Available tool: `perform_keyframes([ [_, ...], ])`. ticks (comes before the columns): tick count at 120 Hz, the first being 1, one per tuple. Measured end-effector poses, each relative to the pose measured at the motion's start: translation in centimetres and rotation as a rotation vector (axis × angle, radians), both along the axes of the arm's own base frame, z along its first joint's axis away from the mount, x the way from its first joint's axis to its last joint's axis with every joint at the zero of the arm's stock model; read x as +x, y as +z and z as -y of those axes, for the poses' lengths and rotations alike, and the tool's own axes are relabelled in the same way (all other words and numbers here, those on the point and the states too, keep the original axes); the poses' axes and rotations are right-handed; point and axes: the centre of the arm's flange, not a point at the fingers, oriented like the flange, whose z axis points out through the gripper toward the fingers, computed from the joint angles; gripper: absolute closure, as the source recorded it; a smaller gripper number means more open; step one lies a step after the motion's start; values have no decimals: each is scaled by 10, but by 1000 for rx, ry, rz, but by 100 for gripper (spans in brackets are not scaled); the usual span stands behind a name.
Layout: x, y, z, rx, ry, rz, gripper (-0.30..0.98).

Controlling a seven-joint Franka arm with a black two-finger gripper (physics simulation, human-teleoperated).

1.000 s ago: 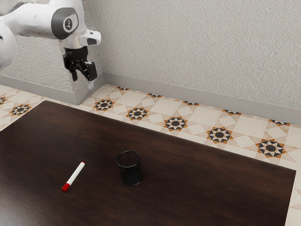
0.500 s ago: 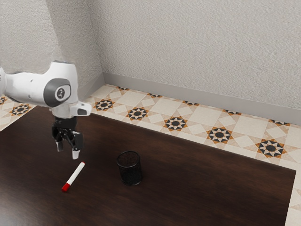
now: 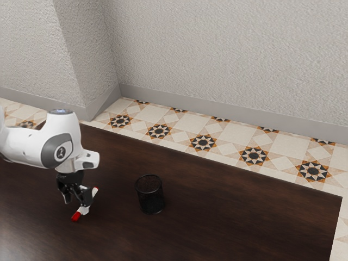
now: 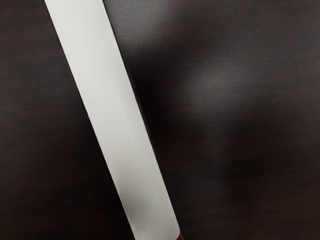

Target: Put the marker into the pen holder.

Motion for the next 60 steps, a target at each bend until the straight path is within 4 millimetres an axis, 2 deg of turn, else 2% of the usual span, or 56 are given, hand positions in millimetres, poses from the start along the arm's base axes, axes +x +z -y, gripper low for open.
perform_keyframes([
  [31,-2,-11,0,6,15,41,6],
  [60,0,-18,-1,10,32,59,30],
])
